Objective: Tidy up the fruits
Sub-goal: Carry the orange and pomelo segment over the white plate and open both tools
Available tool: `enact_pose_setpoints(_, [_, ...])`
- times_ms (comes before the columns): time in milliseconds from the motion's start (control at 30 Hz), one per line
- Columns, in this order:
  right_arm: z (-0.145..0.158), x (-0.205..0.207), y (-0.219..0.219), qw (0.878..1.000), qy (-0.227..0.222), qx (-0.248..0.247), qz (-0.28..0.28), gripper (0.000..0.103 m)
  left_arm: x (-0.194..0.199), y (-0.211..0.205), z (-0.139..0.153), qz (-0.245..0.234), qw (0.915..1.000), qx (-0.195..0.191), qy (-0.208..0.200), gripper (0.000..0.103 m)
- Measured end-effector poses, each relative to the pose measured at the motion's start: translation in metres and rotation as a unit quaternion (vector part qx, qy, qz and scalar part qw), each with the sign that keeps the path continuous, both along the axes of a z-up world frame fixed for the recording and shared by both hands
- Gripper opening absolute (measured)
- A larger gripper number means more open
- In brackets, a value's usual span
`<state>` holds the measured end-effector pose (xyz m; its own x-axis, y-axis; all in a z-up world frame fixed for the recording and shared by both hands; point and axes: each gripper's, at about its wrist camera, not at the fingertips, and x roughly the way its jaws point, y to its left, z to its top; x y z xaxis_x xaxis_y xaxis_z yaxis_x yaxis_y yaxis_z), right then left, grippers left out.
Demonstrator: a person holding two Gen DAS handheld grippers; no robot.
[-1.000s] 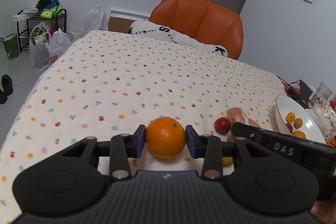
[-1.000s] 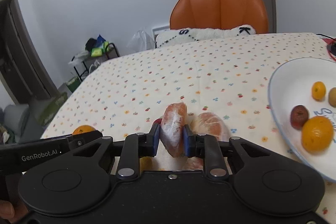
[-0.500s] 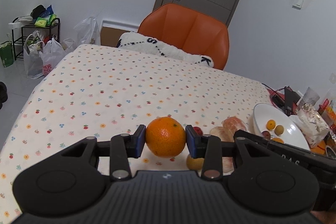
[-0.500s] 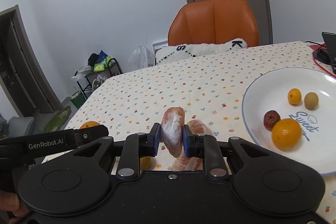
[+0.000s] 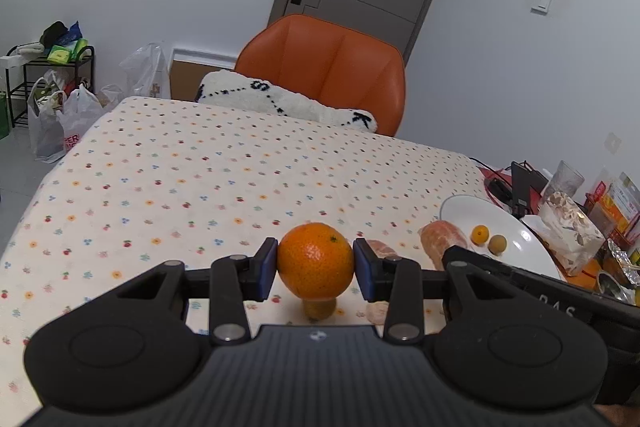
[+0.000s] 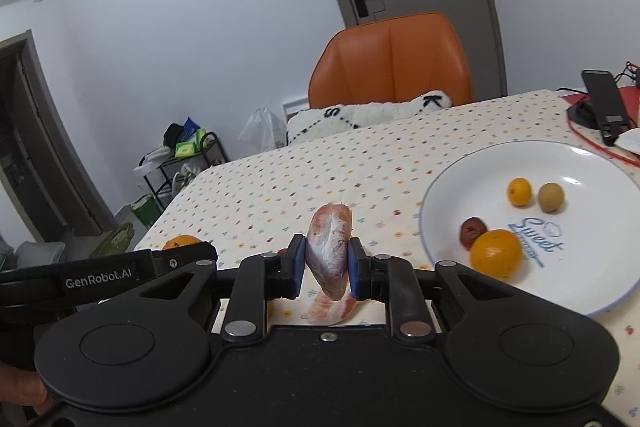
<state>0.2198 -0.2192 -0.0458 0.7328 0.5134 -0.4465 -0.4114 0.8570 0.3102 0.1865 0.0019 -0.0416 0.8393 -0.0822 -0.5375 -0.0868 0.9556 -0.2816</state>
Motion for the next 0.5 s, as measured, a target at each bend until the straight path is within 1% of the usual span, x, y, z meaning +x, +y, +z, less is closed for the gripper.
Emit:
enact_pose_setpoints(200, [0.001, -0.002, -0.020, 1.000, -0.003, 0.004, -0.018, 0.020, 0.003, -0.015, 0.002, -0.013, 0.9999, 0.002, -0.002, 0.039])
enact_pose_setpoints(500, [0.001, -0.003, -0.057, 0.999, -0.007, 0.006, -0.046, 0.020, 0.014, -0.051, 0.003, -0.041, 0.9991, 0.009, -0.002, 0.039])
